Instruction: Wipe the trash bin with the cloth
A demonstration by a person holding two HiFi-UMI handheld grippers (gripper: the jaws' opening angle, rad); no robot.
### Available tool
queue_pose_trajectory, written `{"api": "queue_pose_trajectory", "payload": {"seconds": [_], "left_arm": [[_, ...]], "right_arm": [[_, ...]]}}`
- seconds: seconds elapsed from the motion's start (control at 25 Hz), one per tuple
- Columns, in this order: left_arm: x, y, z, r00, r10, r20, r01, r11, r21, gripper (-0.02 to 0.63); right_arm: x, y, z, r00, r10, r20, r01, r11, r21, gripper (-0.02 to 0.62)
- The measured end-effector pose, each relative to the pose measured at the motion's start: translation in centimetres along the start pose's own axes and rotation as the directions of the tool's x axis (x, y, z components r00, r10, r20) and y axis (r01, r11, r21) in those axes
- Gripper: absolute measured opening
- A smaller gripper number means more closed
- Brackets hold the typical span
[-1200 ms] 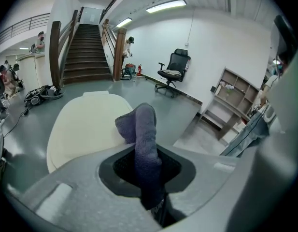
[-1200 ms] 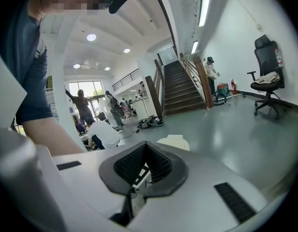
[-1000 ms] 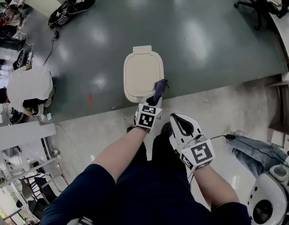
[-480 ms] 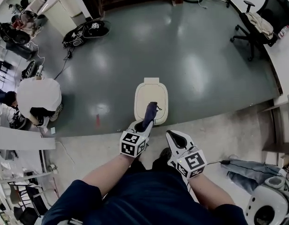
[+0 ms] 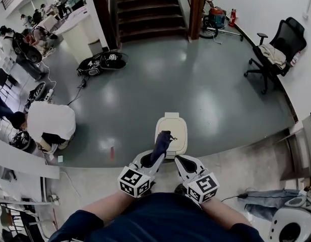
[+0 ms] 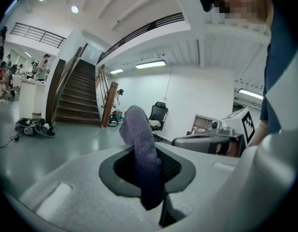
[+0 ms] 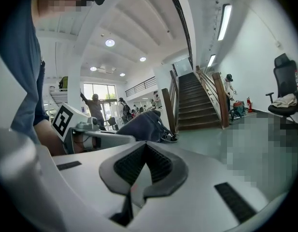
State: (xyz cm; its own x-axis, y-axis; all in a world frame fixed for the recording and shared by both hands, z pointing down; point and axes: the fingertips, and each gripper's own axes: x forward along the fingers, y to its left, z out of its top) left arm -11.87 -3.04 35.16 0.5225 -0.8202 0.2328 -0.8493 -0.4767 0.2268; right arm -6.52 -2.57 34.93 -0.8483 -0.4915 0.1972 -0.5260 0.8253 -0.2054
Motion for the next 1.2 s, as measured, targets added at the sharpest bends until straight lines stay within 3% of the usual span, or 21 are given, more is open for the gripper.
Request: {"api": "queue_pose_trajectory", "payload": {"seconds": [0.36, 1.2], "left_arm": [[-3.5, -2.5, 4.2, 0.990, -0.078, 0.117, 0.079, 0.997, -0.004, 0.054], [-4.4, -3.6, 3.7, 0.989, -0.091, 0.119, 0.090, 0.996, 0.013, 0.054]], "right_arm": [[-0.2, 3.1, 1.9, 1.000, 0.020, 0.014, -0.019, 0.998, -0.053, 0.005], [-0.9, 3.2, 1.5, 1.000, 0.004, 0.024, -0.003, 0.999, -0.044, 0.005]]}}
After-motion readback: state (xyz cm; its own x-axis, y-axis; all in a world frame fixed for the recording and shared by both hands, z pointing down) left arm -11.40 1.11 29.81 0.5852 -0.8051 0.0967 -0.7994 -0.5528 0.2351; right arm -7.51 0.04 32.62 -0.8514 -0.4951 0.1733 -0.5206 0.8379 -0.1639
